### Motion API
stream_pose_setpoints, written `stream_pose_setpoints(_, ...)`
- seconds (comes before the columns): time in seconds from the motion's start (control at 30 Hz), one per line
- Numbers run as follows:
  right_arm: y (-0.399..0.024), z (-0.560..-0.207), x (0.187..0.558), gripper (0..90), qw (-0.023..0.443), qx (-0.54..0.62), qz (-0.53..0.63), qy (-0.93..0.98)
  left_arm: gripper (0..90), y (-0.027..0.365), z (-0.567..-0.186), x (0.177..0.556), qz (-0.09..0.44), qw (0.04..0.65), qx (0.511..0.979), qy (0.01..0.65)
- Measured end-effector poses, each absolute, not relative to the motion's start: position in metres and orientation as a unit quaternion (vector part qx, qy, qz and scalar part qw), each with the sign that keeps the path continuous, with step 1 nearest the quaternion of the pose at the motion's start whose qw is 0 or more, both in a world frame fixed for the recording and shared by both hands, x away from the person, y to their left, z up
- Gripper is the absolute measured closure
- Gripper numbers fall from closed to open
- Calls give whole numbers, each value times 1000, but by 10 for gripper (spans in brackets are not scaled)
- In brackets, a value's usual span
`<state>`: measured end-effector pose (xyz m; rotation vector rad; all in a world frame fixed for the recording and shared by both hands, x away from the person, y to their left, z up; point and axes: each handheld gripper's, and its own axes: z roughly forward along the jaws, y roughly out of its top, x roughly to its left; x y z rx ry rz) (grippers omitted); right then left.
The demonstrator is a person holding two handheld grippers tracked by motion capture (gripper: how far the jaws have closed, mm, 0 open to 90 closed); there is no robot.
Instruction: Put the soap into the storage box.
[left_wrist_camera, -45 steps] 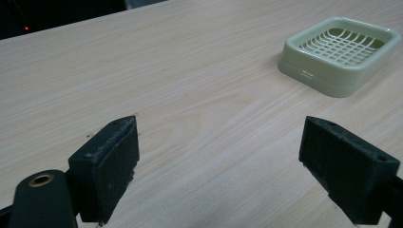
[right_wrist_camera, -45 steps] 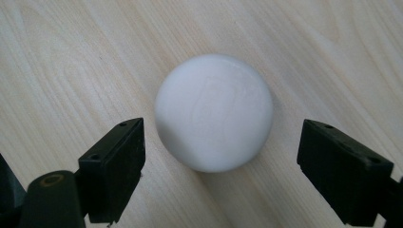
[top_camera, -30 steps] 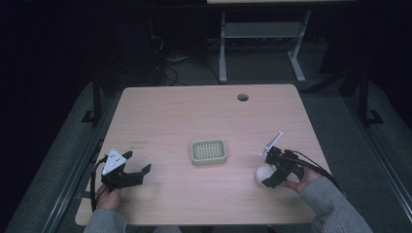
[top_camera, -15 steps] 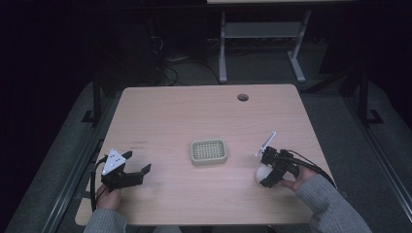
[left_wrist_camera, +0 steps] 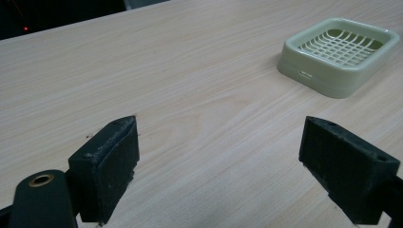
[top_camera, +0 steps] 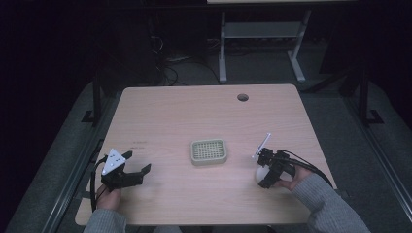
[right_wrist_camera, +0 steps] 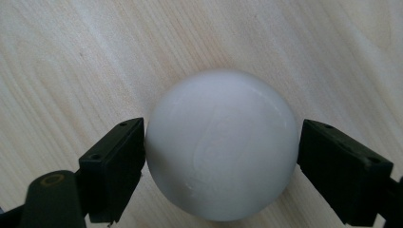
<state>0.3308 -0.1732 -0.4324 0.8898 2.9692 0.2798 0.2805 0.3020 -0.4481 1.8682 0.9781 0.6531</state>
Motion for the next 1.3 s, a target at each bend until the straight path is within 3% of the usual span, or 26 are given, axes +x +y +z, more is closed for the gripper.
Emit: stream_pose_setpoints(1.3,-164,-433,330,236,14,257,74,964,128,302,-448,281,263,453,754,396)
